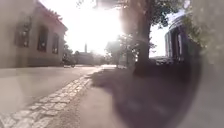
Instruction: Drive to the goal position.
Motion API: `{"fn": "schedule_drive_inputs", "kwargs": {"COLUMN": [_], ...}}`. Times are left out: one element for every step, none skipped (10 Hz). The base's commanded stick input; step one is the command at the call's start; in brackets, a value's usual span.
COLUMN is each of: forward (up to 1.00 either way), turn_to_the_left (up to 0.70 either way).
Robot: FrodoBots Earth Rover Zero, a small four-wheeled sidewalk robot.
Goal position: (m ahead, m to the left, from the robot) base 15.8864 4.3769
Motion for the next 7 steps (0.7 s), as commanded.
{"fn": "schedule_drive_inputs", "kwargs": {"forward": [0.85,0.85,0.85,0.85,0.85,0.85,0.85], "turn_to_the_left": [0.0,0.0,0.0,0.0,0.0,0.0,0.0]}}
